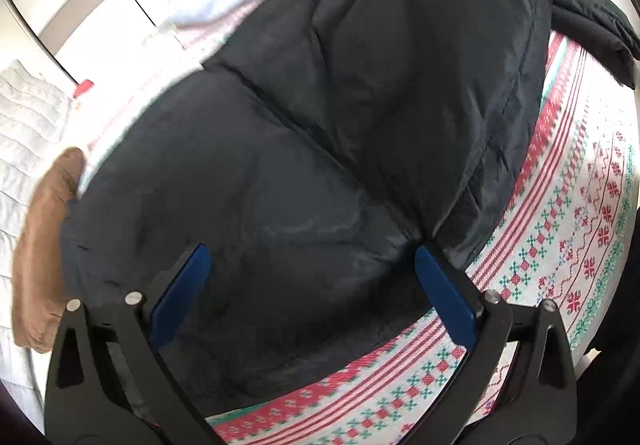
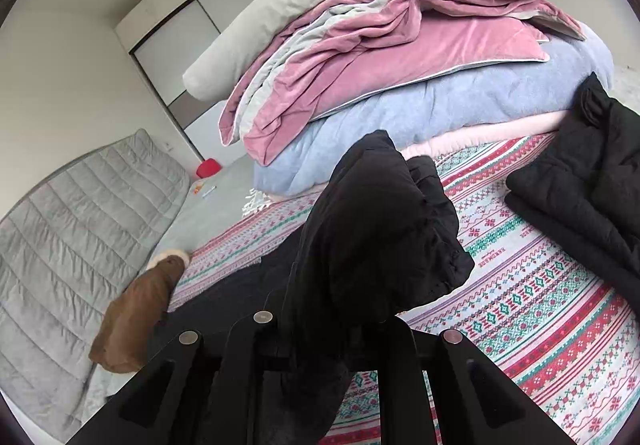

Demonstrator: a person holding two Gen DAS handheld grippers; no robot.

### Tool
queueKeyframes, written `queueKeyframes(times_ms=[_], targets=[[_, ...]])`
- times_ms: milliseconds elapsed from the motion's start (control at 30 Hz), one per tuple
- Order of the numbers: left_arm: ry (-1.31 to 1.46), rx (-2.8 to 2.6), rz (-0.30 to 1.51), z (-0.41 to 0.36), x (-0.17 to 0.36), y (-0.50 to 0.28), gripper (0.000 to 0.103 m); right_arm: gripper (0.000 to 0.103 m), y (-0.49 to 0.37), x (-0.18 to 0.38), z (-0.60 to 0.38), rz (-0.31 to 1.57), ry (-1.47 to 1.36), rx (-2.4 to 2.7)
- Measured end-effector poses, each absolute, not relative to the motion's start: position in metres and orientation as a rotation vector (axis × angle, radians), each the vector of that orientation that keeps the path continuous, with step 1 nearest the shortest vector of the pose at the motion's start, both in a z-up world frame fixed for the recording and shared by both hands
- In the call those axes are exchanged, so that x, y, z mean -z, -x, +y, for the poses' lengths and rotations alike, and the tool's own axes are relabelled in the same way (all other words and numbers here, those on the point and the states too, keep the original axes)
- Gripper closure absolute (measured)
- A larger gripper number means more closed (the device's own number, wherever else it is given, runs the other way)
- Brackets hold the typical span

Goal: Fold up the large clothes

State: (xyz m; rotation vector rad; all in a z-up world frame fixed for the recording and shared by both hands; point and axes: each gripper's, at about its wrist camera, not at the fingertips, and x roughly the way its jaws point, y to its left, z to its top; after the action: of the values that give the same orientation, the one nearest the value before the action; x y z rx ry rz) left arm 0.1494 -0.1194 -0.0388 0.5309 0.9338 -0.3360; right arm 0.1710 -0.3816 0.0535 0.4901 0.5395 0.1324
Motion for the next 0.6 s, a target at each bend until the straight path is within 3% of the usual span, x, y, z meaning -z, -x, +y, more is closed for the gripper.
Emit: queueKeyframes(times_ms=[267, 600], targets=[[-0.473, 0.36, 0.91, -0.104, 0.015, -0.154, 0.001, 0.089, -0.169, -0.056, -0.381, 0.522, -0.436, -0.075], [-0.184, 0.217, 0.914, 0.003, -0.017, -0.172, 0.001, 0.092, -0.16, -0.045, -0.456, 0.584, -0.511, 0.184]])
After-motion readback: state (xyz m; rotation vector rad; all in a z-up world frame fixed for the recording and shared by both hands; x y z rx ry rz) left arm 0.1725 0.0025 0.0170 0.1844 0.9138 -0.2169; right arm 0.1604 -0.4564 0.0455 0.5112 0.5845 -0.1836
